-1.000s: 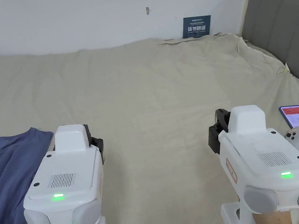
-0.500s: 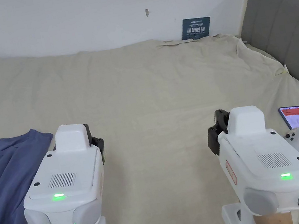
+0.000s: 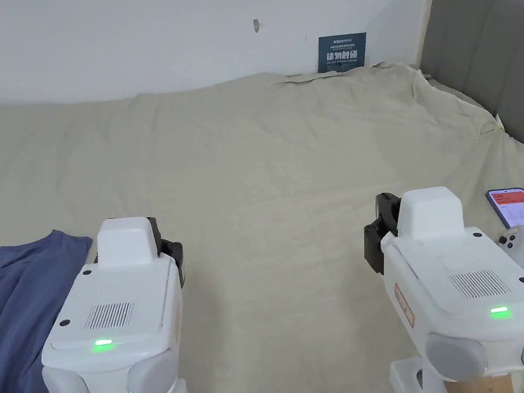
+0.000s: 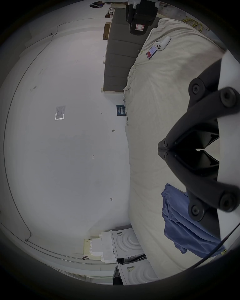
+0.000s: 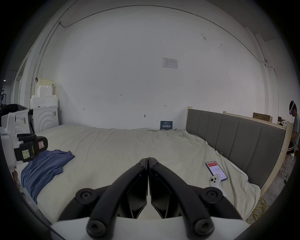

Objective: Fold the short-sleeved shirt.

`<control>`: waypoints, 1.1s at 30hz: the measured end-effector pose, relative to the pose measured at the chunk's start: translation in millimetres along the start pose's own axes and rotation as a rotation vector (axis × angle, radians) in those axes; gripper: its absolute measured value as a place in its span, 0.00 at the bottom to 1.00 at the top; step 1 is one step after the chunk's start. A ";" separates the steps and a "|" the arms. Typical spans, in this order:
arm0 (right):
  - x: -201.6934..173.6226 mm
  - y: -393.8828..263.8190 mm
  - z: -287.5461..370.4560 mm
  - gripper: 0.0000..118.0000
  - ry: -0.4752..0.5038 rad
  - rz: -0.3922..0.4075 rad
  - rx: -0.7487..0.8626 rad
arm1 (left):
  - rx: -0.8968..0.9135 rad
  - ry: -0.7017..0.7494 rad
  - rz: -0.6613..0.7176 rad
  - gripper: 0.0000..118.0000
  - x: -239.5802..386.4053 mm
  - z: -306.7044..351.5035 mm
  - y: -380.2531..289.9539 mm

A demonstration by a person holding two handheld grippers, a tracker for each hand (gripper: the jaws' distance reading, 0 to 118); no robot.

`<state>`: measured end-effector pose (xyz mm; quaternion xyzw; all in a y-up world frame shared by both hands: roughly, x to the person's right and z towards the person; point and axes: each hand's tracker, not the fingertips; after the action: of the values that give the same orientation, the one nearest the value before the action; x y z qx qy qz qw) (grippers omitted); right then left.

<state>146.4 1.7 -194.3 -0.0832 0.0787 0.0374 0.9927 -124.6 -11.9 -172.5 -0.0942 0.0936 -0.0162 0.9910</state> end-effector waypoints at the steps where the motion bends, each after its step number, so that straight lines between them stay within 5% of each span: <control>1: 0.2 0.1 -0.1 0.00 0.001 0.000 0.000 | 0.001 -0.001 0.000 0.00 0.1 -0.2 0.0; 17: -10.2 2.4 -6.2 0.00 0.029 0.011 -0.005 | -0.001 0.026 0.010 0.00 -8.9 3.7 -3.1; 33: -109.0 10.9 -28.4 0.00 0.297 0.059 -0.009 | -0.026 0.244 0.061 0.00 -90.3 37.8 -13.2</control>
<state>33.8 0.9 -206.0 -0.0901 0.2270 0.0541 0.9682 -206.3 -13.4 -117.1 -0.1015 0.2167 0.0037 0.9709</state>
